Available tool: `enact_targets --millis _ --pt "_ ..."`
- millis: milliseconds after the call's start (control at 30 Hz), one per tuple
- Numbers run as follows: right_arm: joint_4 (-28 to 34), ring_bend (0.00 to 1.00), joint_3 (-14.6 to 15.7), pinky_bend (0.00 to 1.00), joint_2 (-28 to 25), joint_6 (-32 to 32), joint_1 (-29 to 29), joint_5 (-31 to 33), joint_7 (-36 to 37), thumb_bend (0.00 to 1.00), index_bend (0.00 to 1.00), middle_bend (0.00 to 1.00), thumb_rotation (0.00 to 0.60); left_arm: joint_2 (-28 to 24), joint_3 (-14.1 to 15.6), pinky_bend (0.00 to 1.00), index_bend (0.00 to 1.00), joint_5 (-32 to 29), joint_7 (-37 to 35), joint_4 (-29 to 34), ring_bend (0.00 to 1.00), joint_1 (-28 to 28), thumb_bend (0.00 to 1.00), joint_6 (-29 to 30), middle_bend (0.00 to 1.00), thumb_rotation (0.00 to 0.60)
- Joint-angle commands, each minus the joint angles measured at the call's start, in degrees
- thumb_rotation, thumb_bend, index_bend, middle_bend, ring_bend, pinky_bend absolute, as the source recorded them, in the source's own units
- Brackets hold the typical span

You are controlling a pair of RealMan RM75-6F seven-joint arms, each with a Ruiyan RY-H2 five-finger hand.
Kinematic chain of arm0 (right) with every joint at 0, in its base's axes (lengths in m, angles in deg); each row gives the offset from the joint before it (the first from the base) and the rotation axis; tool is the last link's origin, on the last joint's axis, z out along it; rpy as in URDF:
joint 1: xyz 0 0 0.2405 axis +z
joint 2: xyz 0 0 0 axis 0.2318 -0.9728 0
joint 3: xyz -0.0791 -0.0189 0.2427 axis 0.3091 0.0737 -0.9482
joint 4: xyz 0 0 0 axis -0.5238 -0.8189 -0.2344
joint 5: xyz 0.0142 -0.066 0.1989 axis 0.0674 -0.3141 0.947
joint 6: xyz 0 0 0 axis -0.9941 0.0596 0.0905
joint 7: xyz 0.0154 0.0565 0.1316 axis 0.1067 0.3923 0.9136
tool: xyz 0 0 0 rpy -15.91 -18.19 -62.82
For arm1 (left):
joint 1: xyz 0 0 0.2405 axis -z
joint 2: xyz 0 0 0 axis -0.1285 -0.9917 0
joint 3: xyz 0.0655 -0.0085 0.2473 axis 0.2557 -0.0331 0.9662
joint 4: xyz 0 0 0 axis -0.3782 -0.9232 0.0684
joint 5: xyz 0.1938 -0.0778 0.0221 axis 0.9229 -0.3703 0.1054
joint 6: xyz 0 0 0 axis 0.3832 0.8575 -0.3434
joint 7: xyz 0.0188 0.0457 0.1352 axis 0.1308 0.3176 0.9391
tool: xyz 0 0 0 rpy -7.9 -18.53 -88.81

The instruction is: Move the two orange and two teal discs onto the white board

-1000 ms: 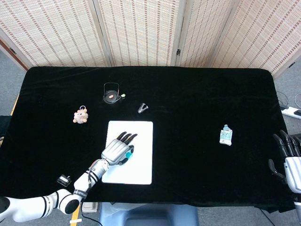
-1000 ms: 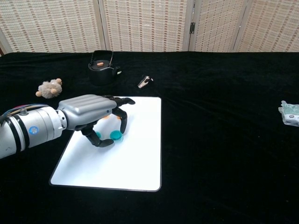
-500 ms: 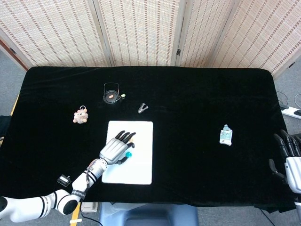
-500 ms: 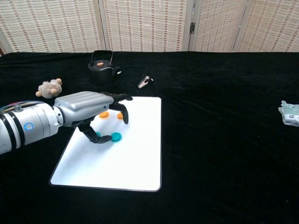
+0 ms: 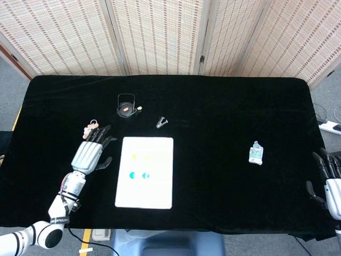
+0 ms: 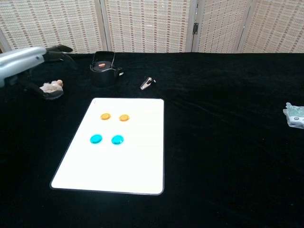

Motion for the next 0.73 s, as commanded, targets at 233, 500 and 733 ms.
enact_targets --millis 233,500,733 --pt "-1.07 0.04 0.53 0.00 1.01 0.39 0.22 -0.96 1.63 0.51 0.00 0.00 0.600 -6.37 3.14 0.00 0.24 2.02 -3.87 1.86 0.00 -11.20 0.42 13.24 0.00 0.600" --pt "-1.70 0.04 1.06 0.00 1.36 0.62 0.21 -1.57 3.01 0.51 0.00 0.00 0.600 -9.28 6.89 0.00 0.23 4.82 -3.91 3.30 0.00 -17.22 0.42 17.97 0.00 0.600" --pt "-2.24 0.05 1.42 0.00 1.47 1.43 0.75 -2.23 4.68 0.51 0.00 0.00 0.600 -10.23 8.61 0.00 0.22 6.01 -4.01 4.39 0.00 -21.02 0.42 20.34 0.00 0.600"
